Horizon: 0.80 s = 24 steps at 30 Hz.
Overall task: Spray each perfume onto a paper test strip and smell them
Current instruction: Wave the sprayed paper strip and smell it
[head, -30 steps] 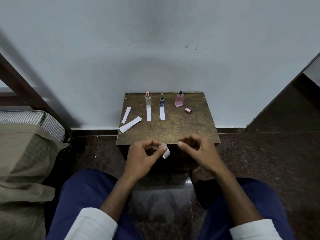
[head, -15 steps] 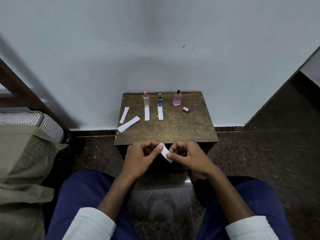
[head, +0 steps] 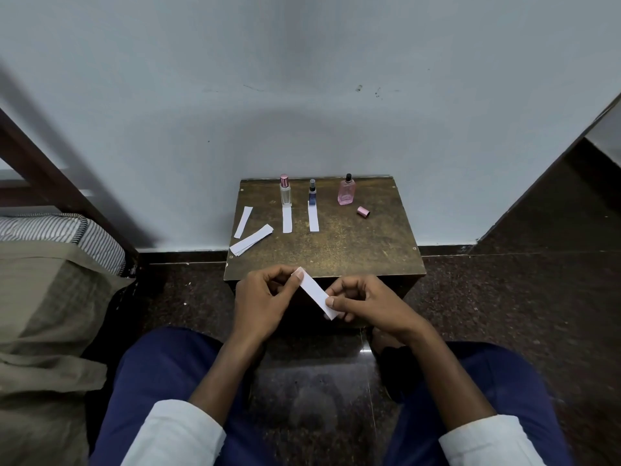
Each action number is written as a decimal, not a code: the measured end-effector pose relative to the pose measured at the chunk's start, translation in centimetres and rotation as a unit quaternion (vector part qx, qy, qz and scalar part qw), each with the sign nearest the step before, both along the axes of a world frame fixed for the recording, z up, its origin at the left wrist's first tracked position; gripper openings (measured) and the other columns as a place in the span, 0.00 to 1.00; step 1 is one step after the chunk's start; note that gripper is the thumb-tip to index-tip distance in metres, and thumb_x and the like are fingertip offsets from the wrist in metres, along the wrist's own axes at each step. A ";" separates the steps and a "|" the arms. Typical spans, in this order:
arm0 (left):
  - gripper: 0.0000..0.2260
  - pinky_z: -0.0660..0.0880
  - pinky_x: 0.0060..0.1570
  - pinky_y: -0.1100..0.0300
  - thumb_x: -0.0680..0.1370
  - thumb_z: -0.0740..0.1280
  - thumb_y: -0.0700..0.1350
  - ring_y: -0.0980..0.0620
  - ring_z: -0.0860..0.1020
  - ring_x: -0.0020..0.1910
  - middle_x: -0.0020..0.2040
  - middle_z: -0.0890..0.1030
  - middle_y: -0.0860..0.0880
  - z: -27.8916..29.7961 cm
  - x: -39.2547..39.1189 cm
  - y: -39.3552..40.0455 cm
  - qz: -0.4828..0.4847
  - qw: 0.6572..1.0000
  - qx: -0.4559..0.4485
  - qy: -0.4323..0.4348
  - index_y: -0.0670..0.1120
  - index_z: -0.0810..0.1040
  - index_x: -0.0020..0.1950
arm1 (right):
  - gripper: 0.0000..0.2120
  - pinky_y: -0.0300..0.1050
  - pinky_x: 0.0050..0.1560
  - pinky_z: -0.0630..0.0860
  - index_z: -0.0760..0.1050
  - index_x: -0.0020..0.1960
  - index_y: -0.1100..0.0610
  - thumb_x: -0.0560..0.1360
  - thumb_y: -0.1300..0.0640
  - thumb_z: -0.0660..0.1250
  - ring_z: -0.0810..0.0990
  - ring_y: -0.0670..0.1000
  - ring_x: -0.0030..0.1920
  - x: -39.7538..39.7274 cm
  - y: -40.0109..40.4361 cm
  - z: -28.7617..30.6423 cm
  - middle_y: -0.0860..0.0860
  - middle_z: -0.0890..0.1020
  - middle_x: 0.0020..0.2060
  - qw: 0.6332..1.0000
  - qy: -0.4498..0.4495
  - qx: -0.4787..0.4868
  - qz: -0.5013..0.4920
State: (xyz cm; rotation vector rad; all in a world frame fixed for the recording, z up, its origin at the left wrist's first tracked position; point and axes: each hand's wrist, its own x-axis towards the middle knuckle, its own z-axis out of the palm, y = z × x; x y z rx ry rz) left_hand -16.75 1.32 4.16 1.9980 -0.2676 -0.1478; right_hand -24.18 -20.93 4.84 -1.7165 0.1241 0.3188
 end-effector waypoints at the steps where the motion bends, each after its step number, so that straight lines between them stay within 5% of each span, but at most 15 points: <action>1: 0.03 0.84 0.47 0.54 0.81 0.75 0.52 0.58 0.86 0.44 0.43 0.88 0.61 -0.1 0.1 0.1 0.009 1.000 -0.006 0.003 0.57 0.90 0.53 | 0.05 0.44 0.47 0.78 0.85 0.54 0.54 0.80 0.55 0.74 0.84 0.48 0.44 0.0 -0.2 0.0 0.54 0.88 0.45 1.000 0.003 0.000 0.000; 10: 0.02 0.81 0.46 0.65 0.80 0.76 0.49 0.60 0.86 0.45 0.45 0.89 0.60 0.1 0.3 0.1 0.025 0.999 -0.018 0.015 0.55 0.89 0.52 | 0.06 0.37 0.41 0.78 0.85 0.54 0.58 0.78 0.60 0.76 0.82 0.44 0.39 0.0 -1.3 0.1 0.53 0.87 0.40 0.999 0.001 -0.008 -0.035; 19: 0.01 0.80 0.44 0.69 0.80 0.77 0.49 0.62 0.86 0.43 0.43 0.88 0.59 0.0 0.5 0.7 -0.030 0.999 0.039 0.015 0.54 0.89 0.50 | 0.03 0.53 0.53 0.86 0.85 0.50 0.56 0.77 0.59 0.77 0.89 0.53 0.42 0.2 -2.2 -1.2 0.53 0.88 0.39 0.988 -0.044 -0.118 -0.092; 24: 0.02 0.80 0.44 0.69 0.80 0.77 0.46 0.61 0.86 0.42 0.42 0.88 0.58 -0.1 0.4 0.7 -0.042 0.998 0.030 0.037 0.53 0.88 0.51 | 0.03 0.51 0.50 0.86 0.85 0.51 0.57 0.78 0.60 0.76 0.89 0.53 0.42 0.3 -2.2 -1.3 0.54 0.88 0.39 0.988 -0.043 -0.104 -0.102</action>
